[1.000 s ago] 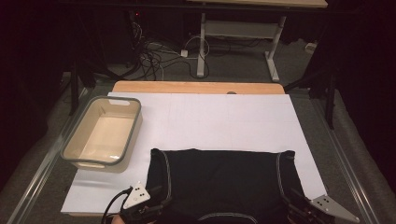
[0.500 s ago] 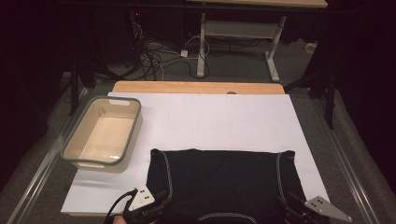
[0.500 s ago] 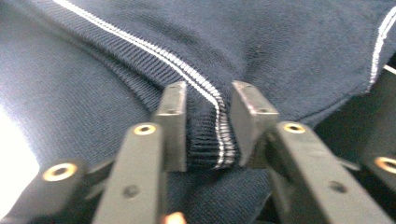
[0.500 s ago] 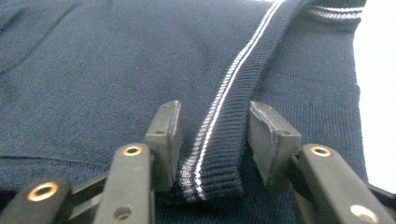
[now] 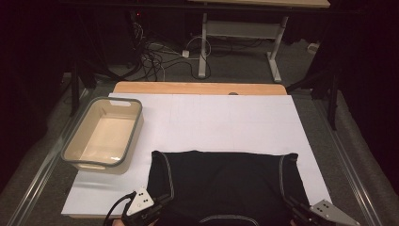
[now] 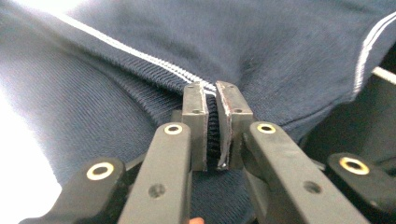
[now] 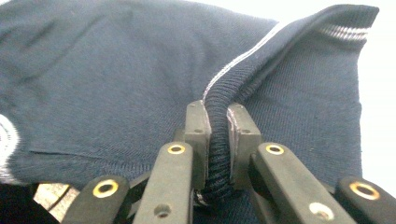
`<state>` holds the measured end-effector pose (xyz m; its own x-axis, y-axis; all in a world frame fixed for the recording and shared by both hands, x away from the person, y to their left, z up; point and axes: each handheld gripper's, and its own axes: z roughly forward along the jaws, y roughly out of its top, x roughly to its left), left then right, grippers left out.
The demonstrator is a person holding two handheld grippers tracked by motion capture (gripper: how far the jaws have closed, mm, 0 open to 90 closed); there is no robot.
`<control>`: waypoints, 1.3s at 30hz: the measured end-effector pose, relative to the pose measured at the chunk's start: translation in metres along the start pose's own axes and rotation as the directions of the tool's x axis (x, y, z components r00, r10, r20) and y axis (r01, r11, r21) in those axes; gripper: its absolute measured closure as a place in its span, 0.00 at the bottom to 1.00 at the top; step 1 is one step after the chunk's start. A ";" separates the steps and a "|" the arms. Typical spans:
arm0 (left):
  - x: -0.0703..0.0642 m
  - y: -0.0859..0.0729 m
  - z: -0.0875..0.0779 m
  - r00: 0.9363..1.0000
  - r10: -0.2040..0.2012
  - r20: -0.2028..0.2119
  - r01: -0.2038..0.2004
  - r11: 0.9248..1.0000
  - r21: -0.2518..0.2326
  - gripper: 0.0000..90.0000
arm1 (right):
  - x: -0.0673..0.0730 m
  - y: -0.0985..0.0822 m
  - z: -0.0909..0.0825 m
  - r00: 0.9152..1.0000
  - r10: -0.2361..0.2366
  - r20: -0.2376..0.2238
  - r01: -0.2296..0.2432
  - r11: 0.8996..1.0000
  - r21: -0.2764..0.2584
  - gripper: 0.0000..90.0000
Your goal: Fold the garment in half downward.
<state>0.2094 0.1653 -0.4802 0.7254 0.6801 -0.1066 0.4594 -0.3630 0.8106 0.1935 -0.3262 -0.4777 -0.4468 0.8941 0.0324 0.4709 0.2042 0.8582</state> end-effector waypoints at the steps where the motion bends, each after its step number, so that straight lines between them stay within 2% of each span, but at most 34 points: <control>1: -0.001 0.001 -0.005 1.000 0.003 0.007 -0.003 1.000 -0.014 0.90 | 0.001 0.001 -0.004 1.000 -0.001 -0.001 0.001 1.000 -0.010 0.92; 3: -0.006 0.001 -0.014 1.000 0.009 0.014 -0.008 0.999 -0.042 0.90 | 0.004 0.002 -0.010 1.000 -0.007 -0.001 0.007 1.000 -0.026 0.91; 6: -0.013 -0.001 -0.023 0.999 0.013 0.044 -0.011 0.999 -0.053 0.90 | 0.008 0.002 -0.020 1.000 -0.008 -0.001 0.008 0.999 -0.047 0.91; 9: -0.021 -0.007 -0.030 0.998 0.025 0.063 -0.022 0.999 -0.046 0.90 | 0.011 -0.002 -0.030 1.000 -0.010 0.003 0.010 0.999 -0.051 0.91; 11: -0.022 -0.011 -0.030 0.997 0.025 0.071 -0.023 0.999 -0.031 0.90 | 0.013 -0.007 -0.034 1.000 -0.009 -0.001 0.009 0.999 -0.042 0.91; 13: -0.018 -0.014 -0.028 0.997 0.002 0.083 0.000 1.000 -0.020 0.89 | 0.013 -0.011 -0.035 1.000 -0.005 -0.010 0.005 1.000 -0.031 0.90; 15: -0.014 -0.014 -0.026 0.995 -0.018 0.093 0.021 0.999 -0.029 0.85 | 0.013 -0.013 -0.033 1.000 0.002 -0.023 -0.002 1.000 -0.018 0.82; 18: -0.010 -0.014 -0.026 0.996 -0.006 0.094 0.012 0.998 -0.065 0.73 | 0.011 -0.011 -0.033 0.999 0.015 -0.044 -0.017 0.999 -0.043 0.67; 20: -0.003 -0.009 -0.025 0.996 -0.017 0.092 0.024 0.997 -0.078 0.64 | 0.010 -0.008 -0.032 0.999 0.018 -0.046 -0.020 0.998 -0.058 0.60; 23: 0.009 -0.001 -0.020 0.997 -0.026 0.070 0.034 0.994 -0.103 0.57 | 0.004 -0.002 -0.027 0.999 0.027 -0.048 -0.030 0.997 -0.070 0.52; 27: 0.022 0.006 -0.009 0.997 -0.055 0.049 0.059 0.994 -0.092 0.45 | -0.007 0.005 -0.013 0.999 0.029 -0.039 -0.032 0.997 -0.074 0.41; 30: 0.029 0.011 -0.001 0.999 -0.038 0.037 0.041 0.996 -0.080 0.40 | -0.014 0.010 -0.003 0.999 0.018 -0.029 -0.020 0.997 -0.078 0.35; 33: 0.035 0.020 0.007 0.999 -0.019 0.044 0.022 0.997 -0.070 0.36 | -0.021 0.016 0.007 1.000 0.009 -0.022 -0.011 0.998 -0.069 0.28; 35: 0.037 0.027 0.012 0.999 -0.009 0.040 0.012 0.997 -0.077 0.32 | -0.024 0.019 0.012 1.000 -0.006 -0.002 0.005 0.998 -0.065 0.25; 39: 0.042 0.043 0.022 0.998 -0.006 0.056 0.012 0.996 -0.092 0.26 | -0.032 0.028 0.021 1.000 0.002 -0.003 -0.003 0.998 -0.070 0.22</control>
<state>0.2705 0.1640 -0.4623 0.7500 0.6456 -0.1438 0.4184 -0.2947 0.8591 0.2367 -0.3404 -0.4652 -0.4481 0.8932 0.0361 0.4178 0.1735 0.8918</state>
